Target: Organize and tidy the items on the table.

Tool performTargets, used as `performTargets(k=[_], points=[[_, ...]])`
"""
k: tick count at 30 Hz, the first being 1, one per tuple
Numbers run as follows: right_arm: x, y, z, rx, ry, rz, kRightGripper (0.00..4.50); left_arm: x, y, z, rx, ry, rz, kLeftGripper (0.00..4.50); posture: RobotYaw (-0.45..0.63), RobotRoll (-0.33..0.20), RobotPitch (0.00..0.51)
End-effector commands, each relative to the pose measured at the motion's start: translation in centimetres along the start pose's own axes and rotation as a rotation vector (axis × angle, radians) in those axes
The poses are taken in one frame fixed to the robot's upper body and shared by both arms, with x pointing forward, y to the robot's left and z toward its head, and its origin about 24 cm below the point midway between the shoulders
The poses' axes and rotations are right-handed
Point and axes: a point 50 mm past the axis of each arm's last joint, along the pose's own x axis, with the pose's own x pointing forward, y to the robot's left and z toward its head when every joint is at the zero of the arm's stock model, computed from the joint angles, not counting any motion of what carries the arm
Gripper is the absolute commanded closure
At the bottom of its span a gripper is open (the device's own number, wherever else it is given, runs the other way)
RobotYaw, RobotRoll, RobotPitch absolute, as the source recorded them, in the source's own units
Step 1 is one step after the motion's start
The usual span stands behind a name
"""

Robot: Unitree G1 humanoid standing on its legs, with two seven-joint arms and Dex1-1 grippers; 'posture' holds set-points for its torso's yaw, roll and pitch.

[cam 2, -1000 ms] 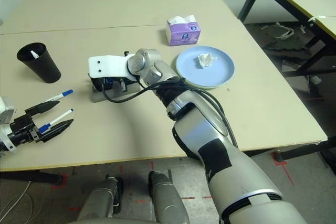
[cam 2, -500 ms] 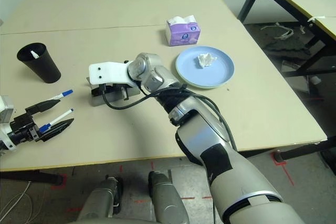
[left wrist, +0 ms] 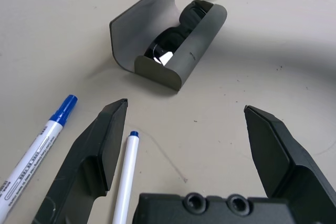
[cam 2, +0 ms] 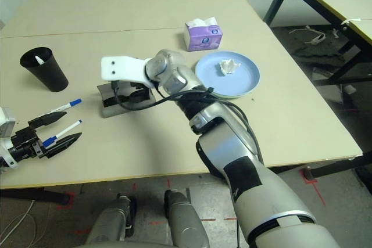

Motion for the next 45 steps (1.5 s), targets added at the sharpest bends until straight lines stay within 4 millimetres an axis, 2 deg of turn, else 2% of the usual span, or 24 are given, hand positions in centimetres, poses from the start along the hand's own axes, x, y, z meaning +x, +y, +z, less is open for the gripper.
performTargets(k=[1,2,4,7,10,12,14,16,18,22,27,32,36,45], points=[[-5.6,-1.0,2.7,0.113,-0.214,0.002,0.01,-0.5,0.2,-0.1,0.001,0.016,0.006,0.00,-0.08,0.000,0.193],[-6.7,-1.0,2.7,0.142,-0.241,-0.001,0.01,-0.5,0.2,-0.1,0.001,0.016,0.005,0.00,-0.08,0.000,0.194],[-9.0,-0.5,1.3,0.235,-0.292,-0.009,0.01,-0.7,0.3,0.0,0.001,0.013,0.003,0.00,-0.08,0.000,0.195],[-10.9,1.2,-2.0,0.347,-0.333,-0.035,0.01,-1.0,0.4,0.0,-0.001,0.013,0.001,0.00,-0.09,0.000,0.197],[-12.4,4.9,-7.6,0.512,-0.414,-0.103,0.01,-1.5,0.6,0.1,0.002,0.012,-0.009,0.00,-0.10,0.000,0.199],[-12.6,7.6,-10.7,0.581,-0.377,-0.128,0.01,-1.6,0.8,0.1,0.001,0.010,-0.014,0.00,-0.12,0.000,0.198],[-12.6,9.5,-12.8,0.625,-0.380,-0.180,0.01,-1.6,0.9,0.0,0.001,0.010,-0.022,0.00,-0.12,0.000,0.199],[-12.1,11.9,-14.6,0.607,-0.364,-0.146,0.01,-1.4,1.0,-0.1,0.001,0.014,-0.032,0.00,-0.13,0.000,0.198],[-11.5,13.4,-15.5,0.612,-0.404,-0.127,0.01,-1.1,1.1,-0.1,0.004,0.011,-0.037,0.00,-0.13,0.000,0.196],[-10.8,14.6,-16.1,0.541,-0.441,-0.113,0.01,-1.2,1.6,0.1,0.009,-0.001,-0.014,0.00,-0.12,0.000,0.191],[-10.5,14.6,-15.5,0.431,-0.525,-0.085,0.01,-1.7,2.9,0.2,-0.005,0.002,0.078,0.00,-0.12,0.000,0.182],[-10.4,14.7,-15.7,0.409,-0.545,-0.043,0.01,-0.1,3.7,-0.7,-0.021,0.079,0.142,0.00,-0.12,0.000,0.177],[-10.3,14.8,-15.8,0.417,-0.579,-0.023,0.00,1.3,4.4,-1.4,-0.028,0.107,0.195,0.88,-0.12,0.000,0.174],[-10.5,14.9,-16.3,0.427,-0.559,-0.049,0.00,3.1,5.9,-1.6,-0.014,0.097,0.269,3.92,-0.13,0.000,0.165]])
